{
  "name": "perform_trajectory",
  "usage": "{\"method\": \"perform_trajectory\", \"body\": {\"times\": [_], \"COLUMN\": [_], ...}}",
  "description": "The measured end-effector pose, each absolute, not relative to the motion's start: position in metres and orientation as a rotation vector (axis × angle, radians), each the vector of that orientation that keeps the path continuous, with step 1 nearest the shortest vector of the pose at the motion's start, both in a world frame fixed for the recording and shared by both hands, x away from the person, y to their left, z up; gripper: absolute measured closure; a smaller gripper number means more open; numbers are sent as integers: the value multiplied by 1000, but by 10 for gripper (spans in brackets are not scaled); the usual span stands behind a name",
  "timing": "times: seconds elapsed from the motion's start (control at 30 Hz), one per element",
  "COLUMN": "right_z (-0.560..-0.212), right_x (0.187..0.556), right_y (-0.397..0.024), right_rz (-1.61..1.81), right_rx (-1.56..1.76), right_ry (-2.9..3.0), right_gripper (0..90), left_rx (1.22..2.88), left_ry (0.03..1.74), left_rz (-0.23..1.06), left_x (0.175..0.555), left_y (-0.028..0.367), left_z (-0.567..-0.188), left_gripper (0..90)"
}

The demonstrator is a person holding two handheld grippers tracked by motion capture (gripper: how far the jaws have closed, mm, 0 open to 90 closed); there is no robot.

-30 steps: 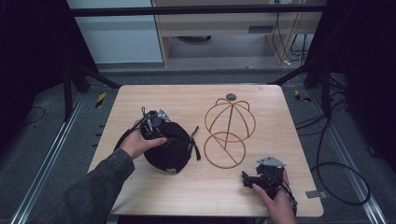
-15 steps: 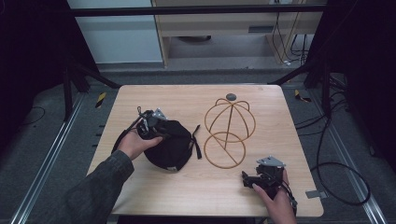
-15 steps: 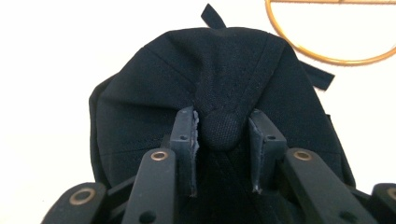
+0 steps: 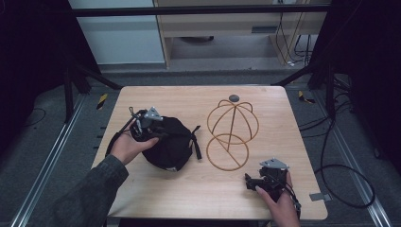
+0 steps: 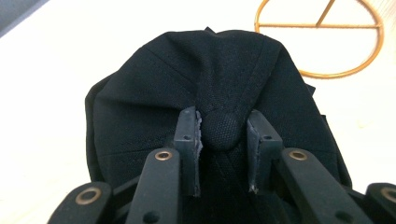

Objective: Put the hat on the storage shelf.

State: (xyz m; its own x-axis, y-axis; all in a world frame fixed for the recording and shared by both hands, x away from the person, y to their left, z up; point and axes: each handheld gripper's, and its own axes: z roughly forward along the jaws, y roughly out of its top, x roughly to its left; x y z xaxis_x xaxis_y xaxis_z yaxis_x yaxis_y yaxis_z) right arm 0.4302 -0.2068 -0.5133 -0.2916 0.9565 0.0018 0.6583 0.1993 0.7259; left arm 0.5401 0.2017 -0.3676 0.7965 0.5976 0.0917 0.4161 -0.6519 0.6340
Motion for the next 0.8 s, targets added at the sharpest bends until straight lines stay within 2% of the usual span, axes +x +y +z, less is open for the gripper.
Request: {"method": "perform_trajectory", "body": {"times": [0.8], "right_z": [-513], "right_x": [430], "right_y": [-207], "right_rz": [872], "right_rx": [1502], "right_ry": [2026], "right_gripper": [4], "left_rx": [2324], "left_ry": [712], "left_rz": [445], "left_x": [521], "left_y": [219], "left_z": [-323], "left_gripper": [713]}}
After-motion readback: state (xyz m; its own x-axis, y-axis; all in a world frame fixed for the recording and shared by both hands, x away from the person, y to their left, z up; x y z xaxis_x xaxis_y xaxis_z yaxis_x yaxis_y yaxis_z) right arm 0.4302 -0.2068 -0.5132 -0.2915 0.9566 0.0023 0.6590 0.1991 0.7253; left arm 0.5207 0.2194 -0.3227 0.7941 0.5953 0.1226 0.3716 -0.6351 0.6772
